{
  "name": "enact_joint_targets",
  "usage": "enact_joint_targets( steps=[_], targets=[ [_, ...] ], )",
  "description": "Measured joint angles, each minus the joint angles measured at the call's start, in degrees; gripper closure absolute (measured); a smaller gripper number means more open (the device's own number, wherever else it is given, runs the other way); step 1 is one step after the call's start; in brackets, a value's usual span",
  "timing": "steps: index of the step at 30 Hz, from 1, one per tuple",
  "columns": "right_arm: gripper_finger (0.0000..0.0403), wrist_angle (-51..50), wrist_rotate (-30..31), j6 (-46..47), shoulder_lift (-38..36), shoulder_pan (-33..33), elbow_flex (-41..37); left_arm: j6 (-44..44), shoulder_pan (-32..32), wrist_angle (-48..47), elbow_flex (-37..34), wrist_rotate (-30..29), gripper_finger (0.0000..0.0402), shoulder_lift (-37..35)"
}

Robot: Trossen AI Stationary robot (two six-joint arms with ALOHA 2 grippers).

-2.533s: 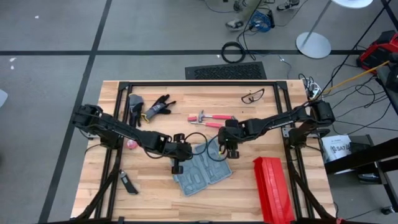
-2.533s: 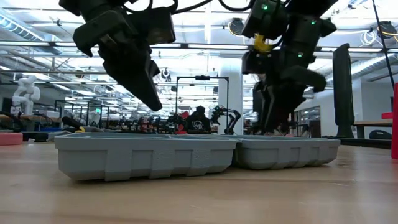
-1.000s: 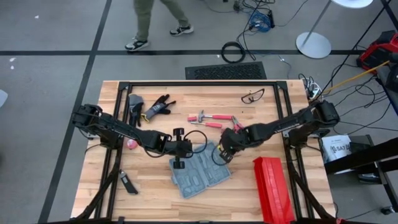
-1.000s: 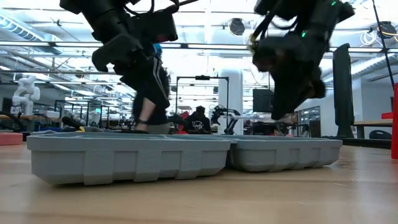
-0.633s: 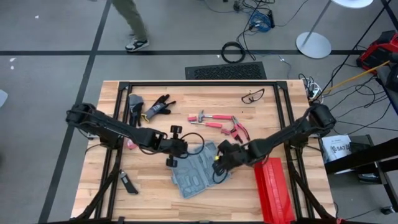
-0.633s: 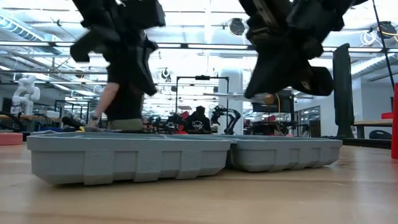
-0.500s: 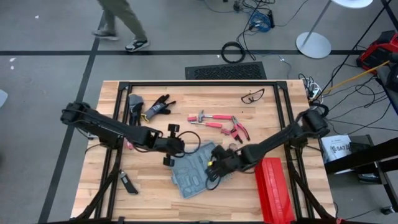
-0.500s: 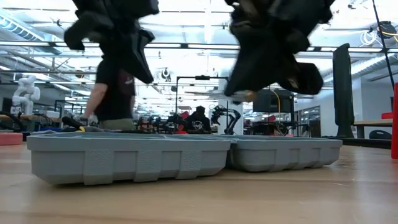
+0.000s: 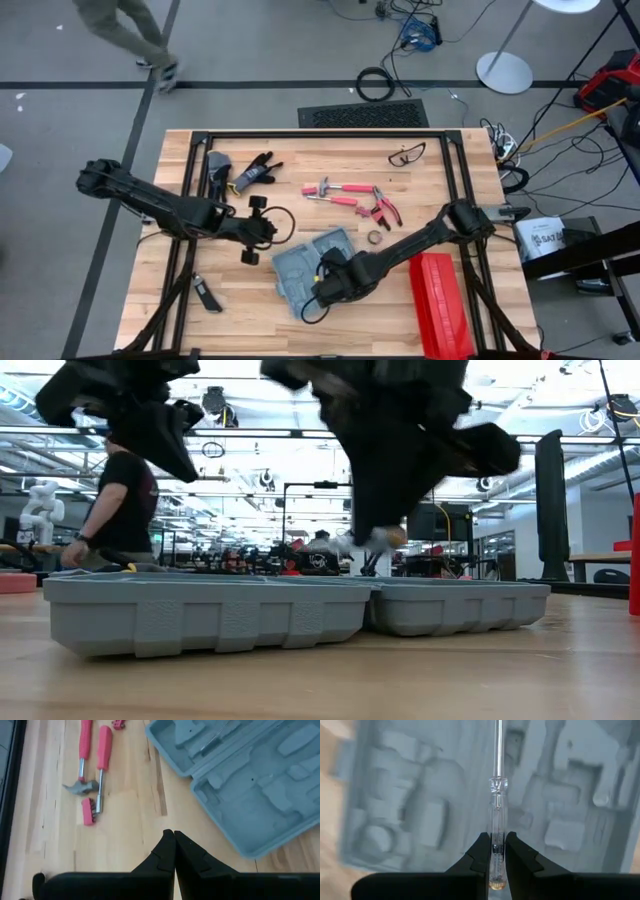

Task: Prefit tool cases
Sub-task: Put the transparent screwdriver into the gray prefit tools case

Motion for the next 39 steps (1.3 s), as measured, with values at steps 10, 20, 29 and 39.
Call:
enact_joint_targets(
  steps=[10, 20, 29, 39],
  targets=[
    [0.0372, -2.1, -0.7, 4.9, 2.1, 0.8, 1.6, -1.7, 0.0, 1.6, -4.8, 0.0, 0.0393, -3.2],
    [0.0372, -0.8, -0.9, 3.5, 3.4, 0.8, 1.6, -1.7, -0.1, 2.8, -4.8, 0.0, 0.0393, -3.2],
    [0.0356, -0.3, -0.7, 2.8, 3.4, 0.8, 1.6, -2.2, -0.1, 2.8, -4.8, 0.4, 0.0393, -3.2],
    [0.0360, 0.6, -0.7, 2.2, 3.4, 0.8, 1.6, -2.2, -0.1, 2.7, -4.8, 0.5, 0.0393, -3.2]
  ],
)
